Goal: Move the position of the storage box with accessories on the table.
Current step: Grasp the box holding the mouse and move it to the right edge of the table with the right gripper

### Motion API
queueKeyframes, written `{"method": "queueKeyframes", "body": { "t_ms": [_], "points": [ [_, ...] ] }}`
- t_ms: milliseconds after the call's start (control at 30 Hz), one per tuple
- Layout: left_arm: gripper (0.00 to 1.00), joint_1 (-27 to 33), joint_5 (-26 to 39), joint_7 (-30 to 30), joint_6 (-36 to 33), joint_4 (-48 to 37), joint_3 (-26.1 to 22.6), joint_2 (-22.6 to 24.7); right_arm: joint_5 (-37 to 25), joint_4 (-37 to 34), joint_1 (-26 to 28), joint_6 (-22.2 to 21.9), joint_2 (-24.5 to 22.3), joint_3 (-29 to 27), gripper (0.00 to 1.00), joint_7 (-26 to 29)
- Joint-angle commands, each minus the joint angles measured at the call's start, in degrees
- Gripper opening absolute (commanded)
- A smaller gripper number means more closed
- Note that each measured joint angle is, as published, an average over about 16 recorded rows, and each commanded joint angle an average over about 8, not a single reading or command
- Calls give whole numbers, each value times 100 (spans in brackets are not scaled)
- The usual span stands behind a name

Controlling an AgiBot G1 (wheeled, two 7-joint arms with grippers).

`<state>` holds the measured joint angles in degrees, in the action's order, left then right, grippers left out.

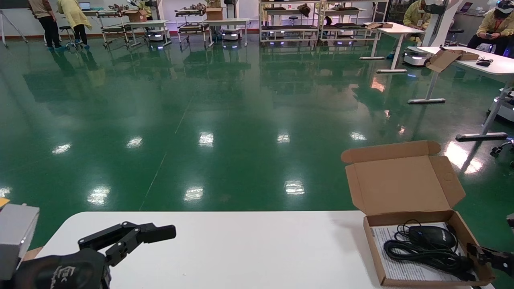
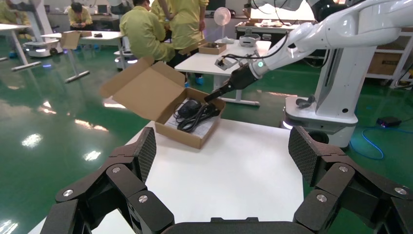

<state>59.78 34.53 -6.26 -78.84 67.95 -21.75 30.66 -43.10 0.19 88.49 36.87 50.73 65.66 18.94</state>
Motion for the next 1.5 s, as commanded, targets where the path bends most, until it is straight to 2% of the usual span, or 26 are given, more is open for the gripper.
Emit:
{"method": "queueKeyframes", "body": {
  "t_ms": [33, 233, 367, 667, 1067, 1133, 1300, 1367, 1500],
  "points": [
    [100, 0, 0, 0, 0, 0, 0, 0, 48, 2, -31, -166, 68, -34, 0, -65],
    [100, 0, 0, 0, 0, 0, 0, 0, 187, -4, -173, -797, 344, -131, 0, -231],
    [100, 0, 0, 0, 0, 0, 0, 0, 268, 40, -250, -1019, 493, -187, 0, -310],
    [100, 0, 0, 0, 0, 0, 0, 0, 429, 136, -357, -1098, 719, -302, 0, -494],
    [100, 0, 0, 0, 0, 0, 0, 0, 505, 115, -322, -1028, 712, -362, 0, -760],
    [100, 0, 0, 0, 0, 0, 0, 0, 513, 112, -330, -1007, 721, -368, 6, -795],
    [100, 0, 0, 0, 0, 0, 0, 0, 521, 96, -350, -969, 728, -374, 32, -889],
    [100, 0, 0, 0, 0, 0, 0, 0, 522, 87, -354, -957, 716, -376, 40, -927],
    [100, 0, 0, 0, 0, 0, 0, 0, 532, 72, -357, -927, 679, -384, 34, -994]
  ]
}}
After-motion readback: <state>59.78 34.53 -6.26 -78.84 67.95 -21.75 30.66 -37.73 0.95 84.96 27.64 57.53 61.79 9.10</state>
